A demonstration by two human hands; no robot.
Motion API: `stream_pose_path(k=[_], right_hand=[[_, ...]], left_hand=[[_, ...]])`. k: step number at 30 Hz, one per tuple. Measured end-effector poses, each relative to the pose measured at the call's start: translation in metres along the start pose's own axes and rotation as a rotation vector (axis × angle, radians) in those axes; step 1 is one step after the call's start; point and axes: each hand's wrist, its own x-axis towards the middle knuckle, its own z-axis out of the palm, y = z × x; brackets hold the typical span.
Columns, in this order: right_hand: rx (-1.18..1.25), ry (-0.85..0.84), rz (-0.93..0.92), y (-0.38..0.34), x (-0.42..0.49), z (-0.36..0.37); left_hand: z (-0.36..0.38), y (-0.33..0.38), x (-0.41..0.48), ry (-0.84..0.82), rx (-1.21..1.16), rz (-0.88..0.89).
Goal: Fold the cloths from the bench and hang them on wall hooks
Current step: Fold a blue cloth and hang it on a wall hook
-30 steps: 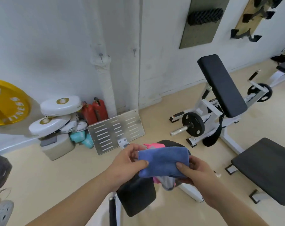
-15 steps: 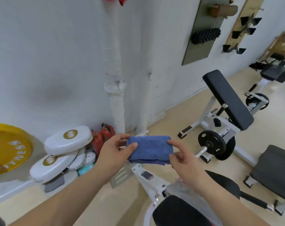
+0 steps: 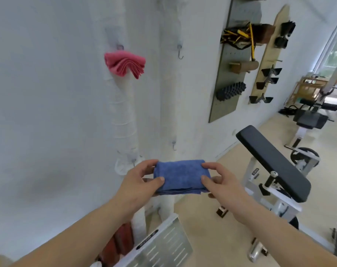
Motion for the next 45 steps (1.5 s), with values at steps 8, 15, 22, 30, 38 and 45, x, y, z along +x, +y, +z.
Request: stream_pose_path(k=[8, 15, 22, 30, 38, 45], right_hand=[[-0.015, 0.026, -0.053, -0.078, 0.122, -0.006], [-0.014, 0.215, -0.089, -0.144, 0.198, -0.018], [-0.188, 0.354, -0.234, -0.217, 0.276, -0.070], [-0.180, 0.390, -0.500, -0.273, 0.391, -0.098], [-0.280, 0.249, -0.482, -0.273, 0.487, -0.087], [-0.402, 0.132, -0.289, -0.276, 0.510, -0.084]], left_hand=[[-0.029, 0.070, 0.117, -0.006, 0.079, 0.159], [-0.027, 0.133, 0.219, -0.059, 0.143, 0.370], [0.012, 0.204, 0.296, 0.012, 0.093, 0.559], [0.046, 0.247, 0.374, 0.200, -0.081, 0.578], [0.050, 0.232, 0.438, 0.318, -0.013, 0.510], [0.058, 0.229, 0.464, 0.308, 0.111, 0.502]])
